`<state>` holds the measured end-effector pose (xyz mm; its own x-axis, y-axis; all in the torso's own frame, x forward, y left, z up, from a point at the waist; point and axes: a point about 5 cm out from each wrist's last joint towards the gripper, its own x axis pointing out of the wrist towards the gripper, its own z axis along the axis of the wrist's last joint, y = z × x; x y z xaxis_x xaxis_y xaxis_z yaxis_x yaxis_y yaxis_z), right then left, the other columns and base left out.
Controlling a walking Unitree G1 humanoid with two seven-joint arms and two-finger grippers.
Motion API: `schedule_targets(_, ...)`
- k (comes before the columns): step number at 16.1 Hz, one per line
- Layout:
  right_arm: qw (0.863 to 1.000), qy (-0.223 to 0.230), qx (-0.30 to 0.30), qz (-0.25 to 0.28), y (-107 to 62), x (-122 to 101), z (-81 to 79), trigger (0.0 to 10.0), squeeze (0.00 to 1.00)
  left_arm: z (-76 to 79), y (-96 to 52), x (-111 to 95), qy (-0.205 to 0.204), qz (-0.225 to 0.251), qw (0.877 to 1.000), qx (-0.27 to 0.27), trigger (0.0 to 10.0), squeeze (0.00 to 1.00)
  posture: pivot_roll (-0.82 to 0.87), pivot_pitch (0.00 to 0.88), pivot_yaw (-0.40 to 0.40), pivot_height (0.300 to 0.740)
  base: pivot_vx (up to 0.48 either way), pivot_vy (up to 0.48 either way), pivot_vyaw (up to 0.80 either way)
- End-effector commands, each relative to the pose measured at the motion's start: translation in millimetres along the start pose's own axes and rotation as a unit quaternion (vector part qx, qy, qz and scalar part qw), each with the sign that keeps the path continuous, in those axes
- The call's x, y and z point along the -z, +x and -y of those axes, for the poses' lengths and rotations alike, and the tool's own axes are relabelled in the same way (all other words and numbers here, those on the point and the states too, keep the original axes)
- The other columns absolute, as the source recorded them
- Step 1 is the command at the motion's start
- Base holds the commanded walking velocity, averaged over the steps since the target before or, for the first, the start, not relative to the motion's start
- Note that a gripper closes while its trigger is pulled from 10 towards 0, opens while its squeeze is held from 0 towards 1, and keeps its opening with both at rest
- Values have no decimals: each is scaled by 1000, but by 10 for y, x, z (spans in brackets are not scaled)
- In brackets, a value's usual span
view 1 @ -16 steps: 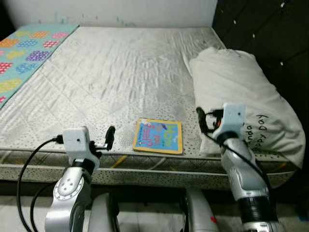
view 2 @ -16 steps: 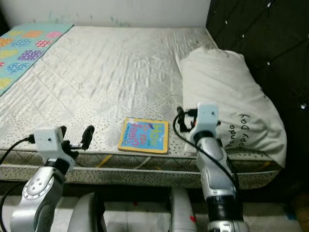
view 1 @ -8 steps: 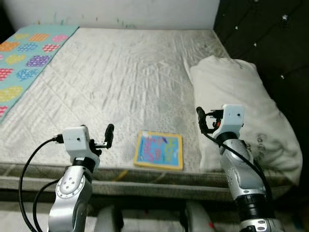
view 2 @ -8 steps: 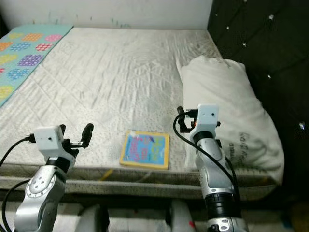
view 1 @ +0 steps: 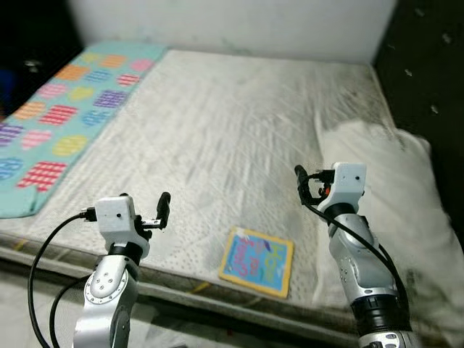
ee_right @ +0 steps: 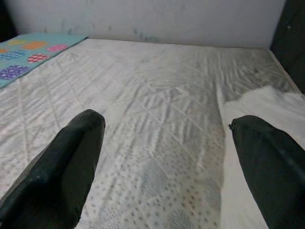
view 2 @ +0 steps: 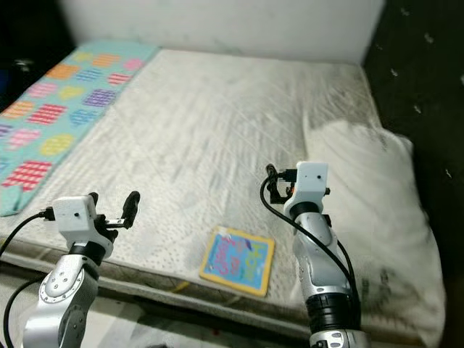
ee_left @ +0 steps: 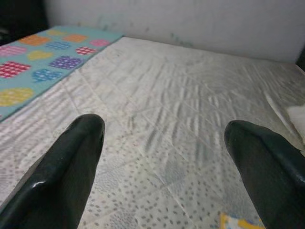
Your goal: Clean up the room
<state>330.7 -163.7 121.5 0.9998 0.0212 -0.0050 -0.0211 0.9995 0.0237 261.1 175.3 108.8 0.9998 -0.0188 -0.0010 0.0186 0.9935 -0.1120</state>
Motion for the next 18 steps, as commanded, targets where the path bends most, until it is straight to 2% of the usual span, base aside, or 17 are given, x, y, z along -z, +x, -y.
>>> schedule_targets(1,1000,1,2,-4,-20,29,15,10000,0,10,-9,31,2,-4,1000,1,10000,0,-99,0,4,740,0,0,0)
schedule_targets(6,1000,-4,12,-11,-71,74,42,10000,0,80,-29,82,-16,-13,1000,14,10000,0,-110,0,4,740,0,0,0)
schedule_targets(8,1000,-15,13,7,-58,28,14,10000,0,111,39,58,-26,-11,999,24,10000,0,-119,0,4,740,0,0,0)
schedule_targets(12,1000,-12,6,-2,-52,37,13,10000,0,127,73,36,-27,-9,999,28,10000,0,-124,0,2,740,0,128,0)
schedule_targets(15,1000,-15,3,0,-47,23,5,10000,0,157,64,54,-32,-12,999,28,10000,0,-132,0,4,740,0,266,-800)
schedule_targets(18,1000,-16,-1,1,-49,17,-6,10000,0,182,74,52,-37,-11,999,26,10000,0,-130,0,-3,740,0,0,-694)
